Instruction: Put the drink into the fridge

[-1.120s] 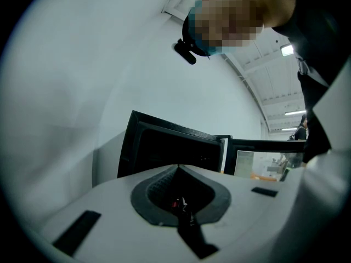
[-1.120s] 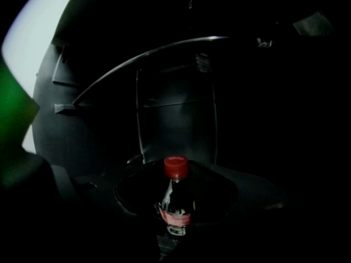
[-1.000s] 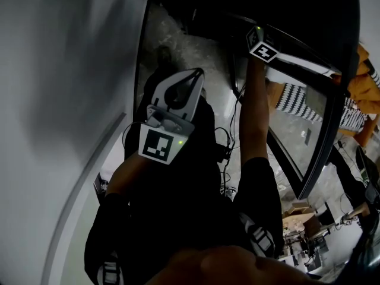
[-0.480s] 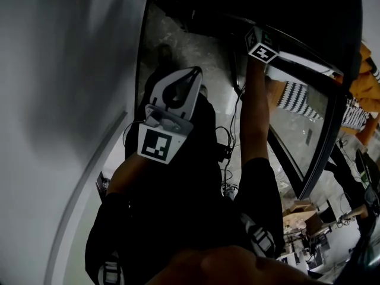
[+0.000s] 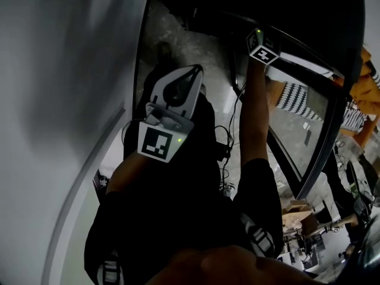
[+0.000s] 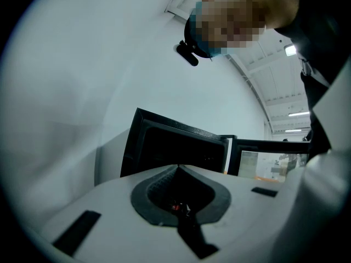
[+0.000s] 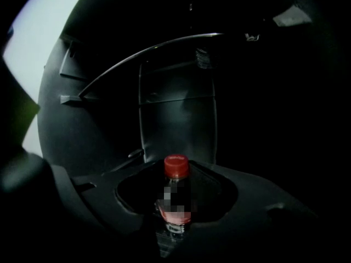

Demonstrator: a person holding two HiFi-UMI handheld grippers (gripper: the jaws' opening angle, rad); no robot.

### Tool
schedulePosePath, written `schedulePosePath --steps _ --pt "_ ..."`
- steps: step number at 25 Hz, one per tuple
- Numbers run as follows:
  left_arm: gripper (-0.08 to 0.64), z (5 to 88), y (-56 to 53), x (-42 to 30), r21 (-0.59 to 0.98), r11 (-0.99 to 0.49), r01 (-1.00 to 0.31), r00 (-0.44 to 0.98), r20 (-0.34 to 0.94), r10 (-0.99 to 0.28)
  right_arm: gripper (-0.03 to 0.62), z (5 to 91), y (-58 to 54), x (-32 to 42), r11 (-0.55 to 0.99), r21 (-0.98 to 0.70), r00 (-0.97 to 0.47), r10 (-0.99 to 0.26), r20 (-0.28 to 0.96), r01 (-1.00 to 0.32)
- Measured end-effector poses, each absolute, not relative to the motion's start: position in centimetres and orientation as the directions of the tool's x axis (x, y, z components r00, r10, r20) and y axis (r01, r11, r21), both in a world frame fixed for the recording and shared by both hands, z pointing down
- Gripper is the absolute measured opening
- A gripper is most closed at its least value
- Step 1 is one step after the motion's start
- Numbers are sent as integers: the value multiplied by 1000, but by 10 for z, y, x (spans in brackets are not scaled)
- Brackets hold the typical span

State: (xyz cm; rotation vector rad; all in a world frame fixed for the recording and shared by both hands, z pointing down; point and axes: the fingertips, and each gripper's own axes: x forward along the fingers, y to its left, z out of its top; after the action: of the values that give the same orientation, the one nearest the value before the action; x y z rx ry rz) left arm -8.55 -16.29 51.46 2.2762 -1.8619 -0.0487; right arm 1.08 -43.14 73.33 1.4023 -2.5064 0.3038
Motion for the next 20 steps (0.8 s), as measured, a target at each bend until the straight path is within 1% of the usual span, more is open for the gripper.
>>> schedulePosePath --steps 8,13,15,17,20 --pt "5 517 -162 -87 184 -177 -967 199 105 -974 129 731 -434 8 513 -52 -502 -806 314 -857" --pt "5 518 -164 -88 183 -175 -967 197 109 -974 135 735 -433 8 520 -46 -503 -794 341 -853" --pt "5 518 -164 -88 187 -174 -967 197 110 -974 145 735 -433 10 518 -37 -497 -796 344 -855" --pt "5 518 -164 -86 188 -176 -966 198 110 -974 168 737 -434 13 511 -45 -494 -799 343 -858" --pt "5 518 -164 -84 181 -185 -966 207 113 -972 176 732 -434 13 509 -47 -492 -801 341 -860"
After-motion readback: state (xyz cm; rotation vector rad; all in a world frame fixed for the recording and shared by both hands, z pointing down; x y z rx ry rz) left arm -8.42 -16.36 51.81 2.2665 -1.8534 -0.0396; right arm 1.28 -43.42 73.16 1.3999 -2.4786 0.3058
